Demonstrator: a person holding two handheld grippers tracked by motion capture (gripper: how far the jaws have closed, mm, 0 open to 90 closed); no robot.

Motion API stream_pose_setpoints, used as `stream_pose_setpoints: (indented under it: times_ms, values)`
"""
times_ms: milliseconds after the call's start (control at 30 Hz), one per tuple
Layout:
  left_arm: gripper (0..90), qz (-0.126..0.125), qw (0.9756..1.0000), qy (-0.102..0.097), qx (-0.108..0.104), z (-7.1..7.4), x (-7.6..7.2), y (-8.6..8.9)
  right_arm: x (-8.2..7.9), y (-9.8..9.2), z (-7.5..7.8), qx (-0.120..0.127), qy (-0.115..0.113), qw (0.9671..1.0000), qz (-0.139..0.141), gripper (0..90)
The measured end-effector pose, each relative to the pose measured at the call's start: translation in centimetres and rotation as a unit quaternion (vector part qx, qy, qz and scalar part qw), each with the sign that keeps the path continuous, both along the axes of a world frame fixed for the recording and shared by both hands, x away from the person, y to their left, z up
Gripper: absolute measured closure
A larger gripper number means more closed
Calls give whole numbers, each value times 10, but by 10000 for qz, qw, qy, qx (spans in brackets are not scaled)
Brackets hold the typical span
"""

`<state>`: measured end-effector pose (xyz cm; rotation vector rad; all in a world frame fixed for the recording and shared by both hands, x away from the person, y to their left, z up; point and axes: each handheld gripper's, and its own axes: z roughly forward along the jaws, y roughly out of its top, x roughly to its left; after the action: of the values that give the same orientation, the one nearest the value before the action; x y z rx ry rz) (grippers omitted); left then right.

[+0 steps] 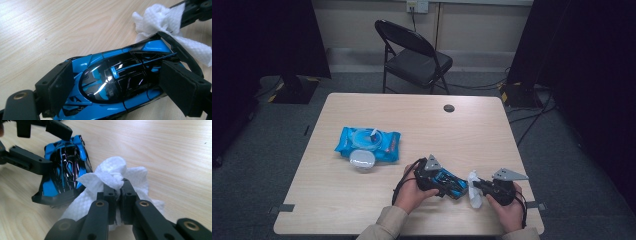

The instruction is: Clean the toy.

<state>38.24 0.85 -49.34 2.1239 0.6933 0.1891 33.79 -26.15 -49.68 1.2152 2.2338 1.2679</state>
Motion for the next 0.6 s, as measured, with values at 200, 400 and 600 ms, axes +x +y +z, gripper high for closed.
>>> stream_pose_setpoints:
  times_ms: [200,400,600]
  values:
    - [127,-3,10000,-16,-4,0,0,0,4,9,-9,-163,101,9998,98,856]
    - [127,-14,10000,-17,10,0,0,1,7,17,-10,-388,157,9989,197,854]
    - [127,-12,10000,-12,2,0,0,1,7,16,-10,-299,266,9988,292,855]
